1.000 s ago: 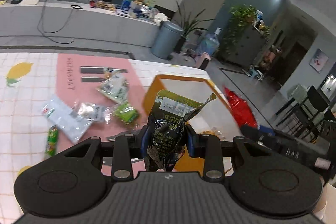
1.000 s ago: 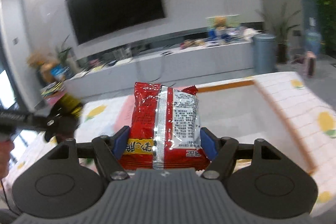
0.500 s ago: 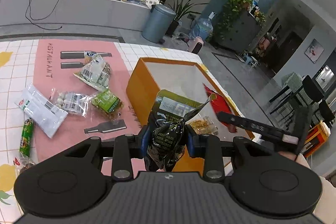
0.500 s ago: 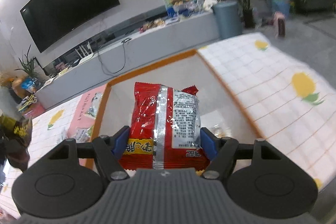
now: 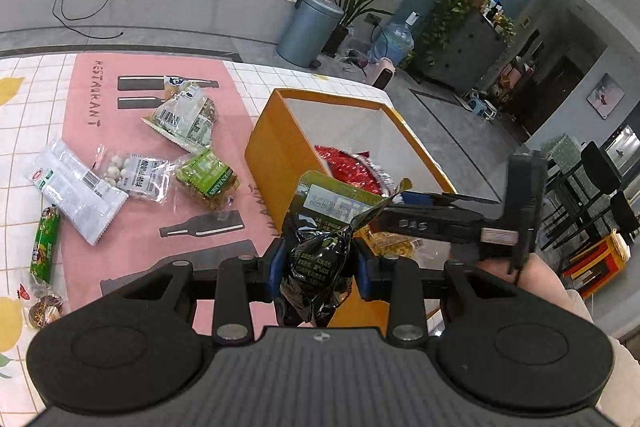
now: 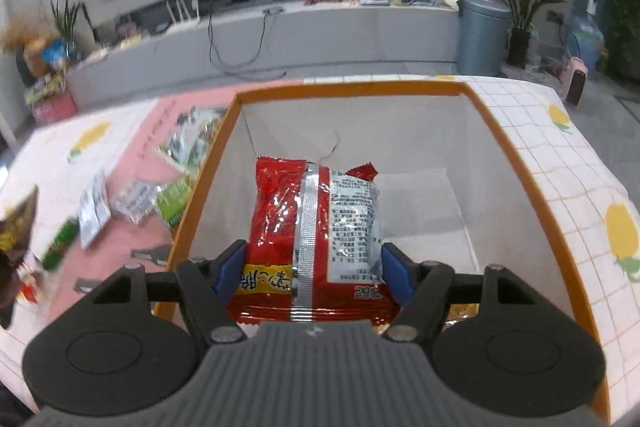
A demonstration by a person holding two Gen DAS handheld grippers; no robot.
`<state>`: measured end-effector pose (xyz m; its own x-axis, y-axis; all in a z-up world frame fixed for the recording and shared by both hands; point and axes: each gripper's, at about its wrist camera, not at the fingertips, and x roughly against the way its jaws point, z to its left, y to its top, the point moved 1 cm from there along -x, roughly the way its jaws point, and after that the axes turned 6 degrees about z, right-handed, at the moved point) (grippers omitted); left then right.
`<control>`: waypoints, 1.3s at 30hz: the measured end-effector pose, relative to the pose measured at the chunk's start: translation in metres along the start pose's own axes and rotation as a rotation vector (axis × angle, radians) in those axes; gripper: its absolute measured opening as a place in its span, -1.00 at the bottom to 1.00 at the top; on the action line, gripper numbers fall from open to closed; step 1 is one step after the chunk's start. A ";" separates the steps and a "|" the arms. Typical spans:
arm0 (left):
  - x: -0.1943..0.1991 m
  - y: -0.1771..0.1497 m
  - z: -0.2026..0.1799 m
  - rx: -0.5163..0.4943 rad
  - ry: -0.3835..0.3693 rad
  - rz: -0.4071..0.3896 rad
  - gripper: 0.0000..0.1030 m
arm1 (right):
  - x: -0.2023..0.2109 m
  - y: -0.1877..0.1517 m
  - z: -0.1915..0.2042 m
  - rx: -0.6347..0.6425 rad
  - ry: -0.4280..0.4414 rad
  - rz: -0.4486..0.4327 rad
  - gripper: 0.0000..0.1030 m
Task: Organize snacks
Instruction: 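Carry the red bag into the orange box and open the right gripper, then lower the green seaweed pack into the orange box and open the left gripper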
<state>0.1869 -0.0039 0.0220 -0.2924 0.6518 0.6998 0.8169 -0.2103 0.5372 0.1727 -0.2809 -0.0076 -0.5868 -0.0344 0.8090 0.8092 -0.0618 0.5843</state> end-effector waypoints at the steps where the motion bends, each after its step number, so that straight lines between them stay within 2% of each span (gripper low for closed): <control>1: 0.000 0.000 0.001 0.001 0.002 0.001 -0.24 | -0.005 0.000 0.002 0.021 -0.020 0.010 0.36; 6: -0.003 0.000 0.002 0.009 -0.011 0.010 -0.24 | -0.006 0.003 0.001 0.033 -0.005 0.019 0.36; 9: -0.005 -0.001 0.002 0.005 0.009 0.015 -0.24 | -0.005 0.001 0.000 0.049 0.027 0.029 0.49; 11: -0.006 -0.001 0.000 0.005 0.012 0.020 -0.24 | 0.002 0.001 -0.001 0.048 0.039 0.017 0.94; 13: -0.006 -0.003 -0.002 0.000 0.018 0.022 -0.24 | 0.017 -0.001 -0.004 0.042 0.021 0.018 0.93; 17: -0.005 -0.006 -0.017 -0.027 0.022 0.021 -0.24 | 0.067 -0.006 -0.020 -0.014 -0.031 -0.112 0.94; 21: -0.017 -0.005 -0.046 -0.048 0.006 0.034 -0.24 | 0.100 -0.016 -0.039 -0.046 -0.097 -0.189 0.94; 23: -0.028 -0.002 -0.061 -0.054 -0.011 0.044 -0.24 | 0.109 -0.020 -0.049 -0.068 -0.129 -0.205 0.94; 27: -0.057 0.008 -0.096 -0.088 -0.040 0.071 -0.24 | 0.116 -0.026 -0.073 -0.136 -0.126 -0.214 0.94; 31: -0.087 0.016 -0.119 -0.116 -0.027 0.100 -0.24 | 0.123 -0.031 -0.093 -0.204 -0.158 -0.232 0.94; 36: -0.127 0.021 -0.134 -0.120 -0.024 0.159 -0.24 | 0.131 -0.035 -0.110 -0.290 -0.103 -0.281 0.94; 39: -0.146 0.021 -0.140 -0.128 -0.007 0.173 -0.24 | 0.133 -0.036 -0.117 -0.334 -0.101 -0.292 0.94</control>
<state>0.1775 -0.2056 -0.0029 -0.1497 0.6028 0.7837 0.7844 -0.4102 0.4653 0.0619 -0.3997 0.0715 -0.7694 0.1287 0.6257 0.5468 -0.3738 0.7492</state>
